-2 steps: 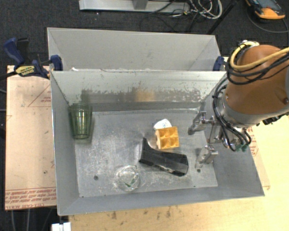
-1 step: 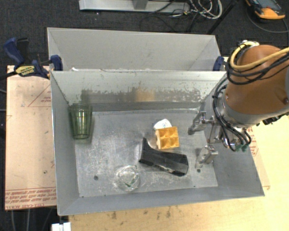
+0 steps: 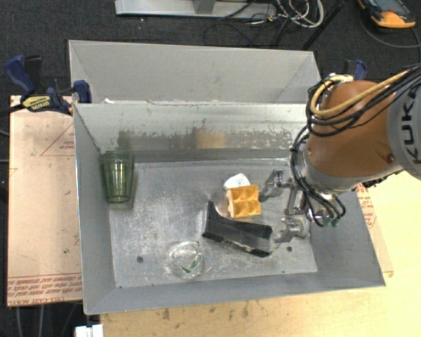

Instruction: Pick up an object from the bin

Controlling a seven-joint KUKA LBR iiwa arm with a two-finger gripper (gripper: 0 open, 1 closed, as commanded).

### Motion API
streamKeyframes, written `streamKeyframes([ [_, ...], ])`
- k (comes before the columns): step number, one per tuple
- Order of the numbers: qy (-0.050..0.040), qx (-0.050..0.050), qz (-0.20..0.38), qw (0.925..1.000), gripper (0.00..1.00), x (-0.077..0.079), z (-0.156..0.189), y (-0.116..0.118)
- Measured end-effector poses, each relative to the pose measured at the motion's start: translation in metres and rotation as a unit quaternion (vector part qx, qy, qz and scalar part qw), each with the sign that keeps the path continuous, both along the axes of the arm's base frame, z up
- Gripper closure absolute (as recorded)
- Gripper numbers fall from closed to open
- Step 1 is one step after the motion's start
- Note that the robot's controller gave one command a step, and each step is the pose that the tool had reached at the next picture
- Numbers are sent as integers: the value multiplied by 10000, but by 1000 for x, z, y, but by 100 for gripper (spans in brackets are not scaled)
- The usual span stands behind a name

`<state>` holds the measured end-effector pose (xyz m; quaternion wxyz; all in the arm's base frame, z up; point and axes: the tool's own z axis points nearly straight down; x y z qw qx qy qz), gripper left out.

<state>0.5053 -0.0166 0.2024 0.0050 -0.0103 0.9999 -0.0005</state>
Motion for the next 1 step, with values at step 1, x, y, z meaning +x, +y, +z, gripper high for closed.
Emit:
streamKeyframes([
  [1, 50, 13, -433, 9991, 0, 17, -42, 20],
])
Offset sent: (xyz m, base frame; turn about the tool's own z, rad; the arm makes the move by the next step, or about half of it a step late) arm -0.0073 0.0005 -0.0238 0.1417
